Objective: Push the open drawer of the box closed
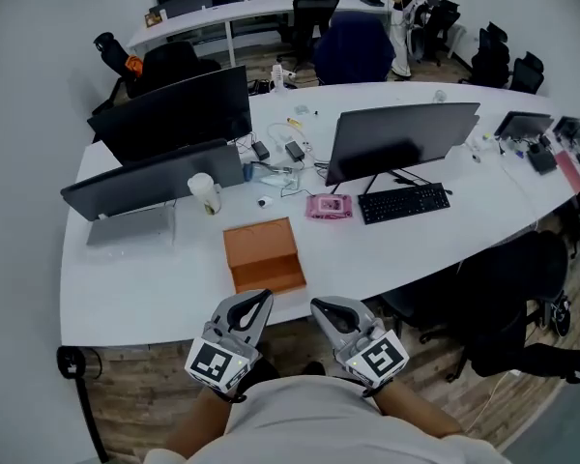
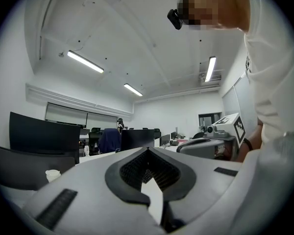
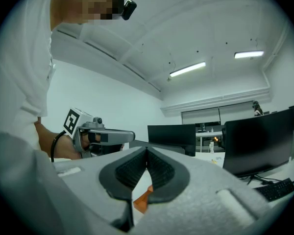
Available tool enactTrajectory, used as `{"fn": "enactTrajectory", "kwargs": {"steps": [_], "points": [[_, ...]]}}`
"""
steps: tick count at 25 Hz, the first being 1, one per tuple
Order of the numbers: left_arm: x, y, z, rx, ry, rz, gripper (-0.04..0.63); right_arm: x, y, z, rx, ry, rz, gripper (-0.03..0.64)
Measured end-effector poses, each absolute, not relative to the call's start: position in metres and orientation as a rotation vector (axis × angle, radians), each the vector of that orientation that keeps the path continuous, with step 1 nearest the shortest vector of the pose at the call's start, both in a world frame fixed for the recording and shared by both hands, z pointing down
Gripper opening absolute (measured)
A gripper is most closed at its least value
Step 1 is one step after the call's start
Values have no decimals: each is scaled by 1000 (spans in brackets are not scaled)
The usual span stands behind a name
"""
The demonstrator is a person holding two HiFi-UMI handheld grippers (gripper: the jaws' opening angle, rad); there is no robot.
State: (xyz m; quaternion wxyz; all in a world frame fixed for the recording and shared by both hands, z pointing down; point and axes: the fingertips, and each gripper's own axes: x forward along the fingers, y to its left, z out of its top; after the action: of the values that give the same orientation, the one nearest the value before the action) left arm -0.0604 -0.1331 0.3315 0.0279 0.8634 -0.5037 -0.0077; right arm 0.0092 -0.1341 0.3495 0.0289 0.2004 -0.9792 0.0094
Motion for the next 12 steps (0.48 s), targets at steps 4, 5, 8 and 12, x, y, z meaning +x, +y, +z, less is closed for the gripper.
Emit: {"fn": "enactTrajectory", "kwargs": {"steps": [4, 5, 8, 12], "points": [[-81, -156, 334, 2711, -1468, 0, 0, -12, -155, 354, 708, -2991, 33, 3], [-87, -161, 335, 2726, -1447, 12, 0, -19, -160, 356, 729, -2986, 33, 3], [-108, -174, 339, 2752, -1388, 38, 0, -40, -171, 360, 784, -2972, 39, 3], [-136, -189, 345, 2779, -1321, 43, 0, -65, -182, 364, 860, -2952, 53, 3]]}}
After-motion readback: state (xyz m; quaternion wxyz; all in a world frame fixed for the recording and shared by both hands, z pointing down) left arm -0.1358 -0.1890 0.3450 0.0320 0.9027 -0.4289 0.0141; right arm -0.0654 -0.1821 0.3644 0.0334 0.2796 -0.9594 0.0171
